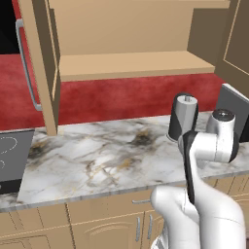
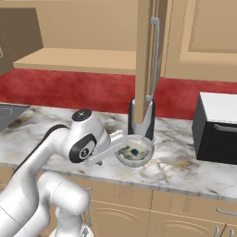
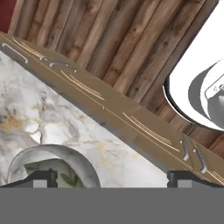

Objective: Pick up the bowls on the counter and stack them on top of one another in the open cabinet. Place the smaller bowl on top of the larger bowl.

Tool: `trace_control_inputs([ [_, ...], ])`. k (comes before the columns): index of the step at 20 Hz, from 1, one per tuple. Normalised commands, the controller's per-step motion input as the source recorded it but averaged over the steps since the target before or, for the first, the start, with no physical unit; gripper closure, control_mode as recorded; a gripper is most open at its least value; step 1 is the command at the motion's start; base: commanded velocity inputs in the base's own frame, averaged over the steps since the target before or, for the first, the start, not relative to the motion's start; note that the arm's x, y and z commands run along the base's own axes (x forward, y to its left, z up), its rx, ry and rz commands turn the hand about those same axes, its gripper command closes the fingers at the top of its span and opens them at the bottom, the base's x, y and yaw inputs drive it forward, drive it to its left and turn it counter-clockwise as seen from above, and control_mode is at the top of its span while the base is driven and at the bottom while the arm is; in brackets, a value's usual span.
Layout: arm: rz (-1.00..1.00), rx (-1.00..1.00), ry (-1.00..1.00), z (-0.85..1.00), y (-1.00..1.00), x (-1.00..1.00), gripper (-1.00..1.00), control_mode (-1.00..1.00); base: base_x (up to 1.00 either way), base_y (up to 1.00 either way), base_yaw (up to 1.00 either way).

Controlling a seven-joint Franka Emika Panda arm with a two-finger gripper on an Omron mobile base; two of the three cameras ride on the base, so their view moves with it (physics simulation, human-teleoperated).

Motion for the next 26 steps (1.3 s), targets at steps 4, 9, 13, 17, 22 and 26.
trace_control_inputs([
  [4, -0.24, 0.05, -0.14, 0.16, 0.39, -0.02, -1.0, -1.0, 0.0, 0.0, 0.0],
  [9, -0.24, 0.06, -0.07, 0.05, 0.29, -0.09, -1.0, -1.0, 0.0, 0.0, 0.0],
  [13, -0.24, 0.04, 0.0, -0.01, 0.23, -0.07, -1.0, -1.0, 0.0, 0.0, 0.0],
  [17, -0.18, 0.0, -0.01, -0.01, 0.31, 0.09, -1.0, -1.0, 0.0, 0.0, 0.0],
  [22, -0.12, 0.0, -0.04, -0.05, 0.26, 0.3, -1.0, -1.0, 0.0, 0.0, 0.0],
  [26, -0.11, 0.01, -0.06, -0.13, 0.14, 0.35, -1.0, -1.0, 0.0, 0.0, 0.0],
])
